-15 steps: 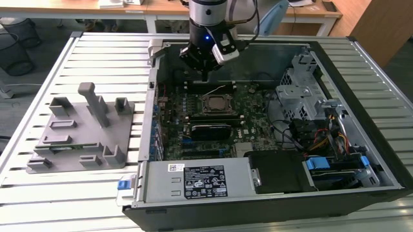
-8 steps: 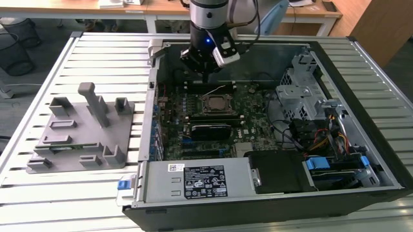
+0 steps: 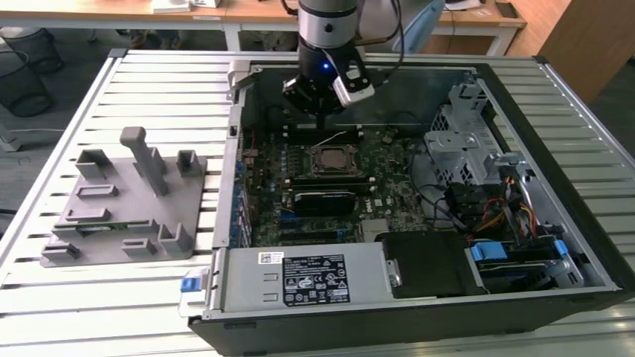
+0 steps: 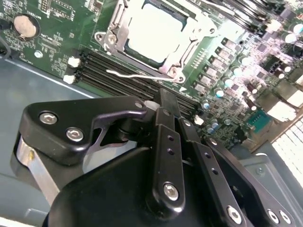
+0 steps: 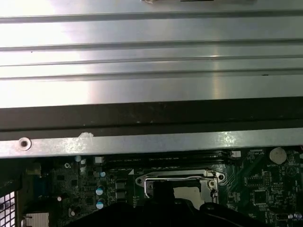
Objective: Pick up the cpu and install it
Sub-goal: 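Install the first cpu locking lever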
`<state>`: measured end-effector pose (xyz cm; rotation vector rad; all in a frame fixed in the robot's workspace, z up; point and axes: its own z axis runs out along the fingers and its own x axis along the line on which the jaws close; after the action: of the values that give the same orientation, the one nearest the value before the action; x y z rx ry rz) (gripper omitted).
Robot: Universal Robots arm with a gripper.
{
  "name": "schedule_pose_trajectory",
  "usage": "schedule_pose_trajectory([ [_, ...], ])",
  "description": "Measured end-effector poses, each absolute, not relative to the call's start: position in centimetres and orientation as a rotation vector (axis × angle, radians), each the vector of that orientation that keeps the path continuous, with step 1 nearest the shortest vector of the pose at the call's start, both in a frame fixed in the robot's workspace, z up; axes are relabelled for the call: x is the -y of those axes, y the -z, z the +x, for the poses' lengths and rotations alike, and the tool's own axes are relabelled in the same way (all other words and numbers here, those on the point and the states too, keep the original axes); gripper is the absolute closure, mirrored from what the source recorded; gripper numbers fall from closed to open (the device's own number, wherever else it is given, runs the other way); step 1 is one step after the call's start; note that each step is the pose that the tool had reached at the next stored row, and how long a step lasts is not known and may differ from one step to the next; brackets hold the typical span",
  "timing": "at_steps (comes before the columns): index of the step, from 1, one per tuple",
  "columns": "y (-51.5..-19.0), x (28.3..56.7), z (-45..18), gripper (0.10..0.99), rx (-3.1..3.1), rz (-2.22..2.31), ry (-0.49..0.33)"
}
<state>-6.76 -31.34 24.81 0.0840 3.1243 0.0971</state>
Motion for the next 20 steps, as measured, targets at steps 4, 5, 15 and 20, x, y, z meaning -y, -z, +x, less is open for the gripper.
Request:
schedule_pose_trajectory([
  [4, -24.6, 31.3, -6.4, 0.980, -3.124, 0.079, -0.097],
  [5, -24.5, 31.3, -6.4, 0.980, -3.125, 0.063, -0.097],
  [15, -23.9, 31.3, -5.6, 0.980, -3.126, 0.040, -0.098],
  [20, -23.5, 31.2, -5.2, 0.980, -3.126, 0.040, -0.097],
])
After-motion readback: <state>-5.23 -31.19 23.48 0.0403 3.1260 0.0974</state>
